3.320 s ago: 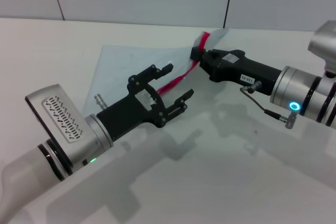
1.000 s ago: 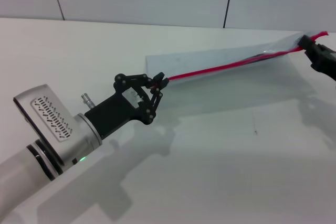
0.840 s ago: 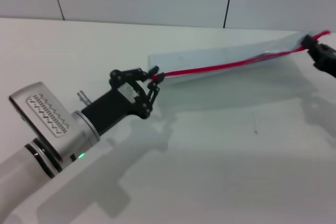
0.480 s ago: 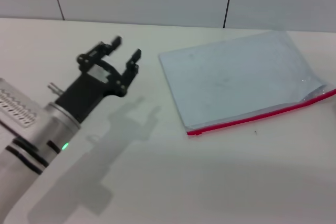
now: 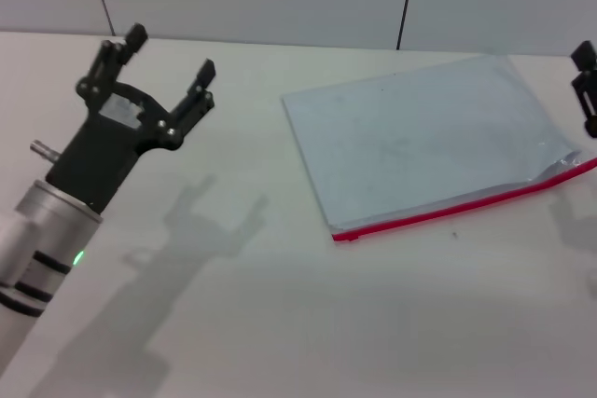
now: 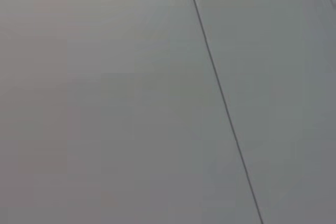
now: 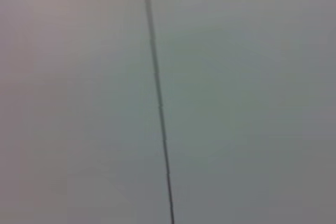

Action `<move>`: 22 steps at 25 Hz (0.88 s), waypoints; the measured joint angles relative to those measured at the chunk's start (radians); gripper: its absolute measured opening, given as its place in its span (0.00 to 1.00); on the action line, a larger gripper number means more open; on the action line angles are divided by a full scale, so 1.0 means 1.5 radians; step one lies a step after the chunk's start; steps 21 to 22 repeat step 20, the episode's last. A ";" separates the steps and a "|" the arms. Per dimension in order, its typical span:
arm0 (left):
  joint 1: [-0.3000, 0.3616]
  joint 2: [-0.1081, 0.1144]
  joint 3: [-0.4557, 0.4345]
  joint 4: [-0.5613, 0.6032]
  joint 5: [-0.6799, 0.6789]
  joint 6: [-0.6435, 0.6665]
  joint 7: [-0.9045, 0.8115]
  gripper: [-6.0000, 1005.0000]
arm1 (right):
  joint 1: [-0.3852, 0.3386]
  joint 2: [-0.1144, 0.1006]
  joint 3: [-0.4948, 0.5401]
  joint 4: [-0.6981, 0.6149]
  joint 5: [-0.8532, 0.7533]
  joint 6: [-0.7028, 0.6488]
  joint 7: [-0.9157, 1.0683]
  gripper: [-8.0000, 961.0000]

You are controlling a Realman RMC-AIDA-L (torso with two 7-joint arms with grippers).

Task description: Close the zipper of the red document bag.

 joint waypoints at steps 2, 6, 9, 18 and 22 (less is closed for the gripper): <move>0.002 0.001 0.001 0.000 0.000 0.019 -0.003 0.77 | -0.004 0.001 -0.001 0.015 0.000 -0.016 -0.047 0.51; 0.002 0.002 0.006 0.002 0.002 0.039 -0.026 0.84 | -0.019 0.002 -0.002 0.040 0.000 -0.060 -0.131 0.51; 0.003 0.002 0.008 0.005 0.004 0.046 -0.045 0.86 | -0.026 0.003 -0.002 0.047 0.000 -0.074 -0.148 0.51; 0.004 0.001 0.009 0.018 0.007 0.047 -0.043 0.86 | -0.029 0.003 -0.001 0.050 0.000 -0.086 -0.150 0.51; 0.004 0.001 0.009 0.018 0.010 0.046 -0.037 0.86 | -0.029 0.003 -0.002 0.051 0.000 -0.086 -0.150 0.51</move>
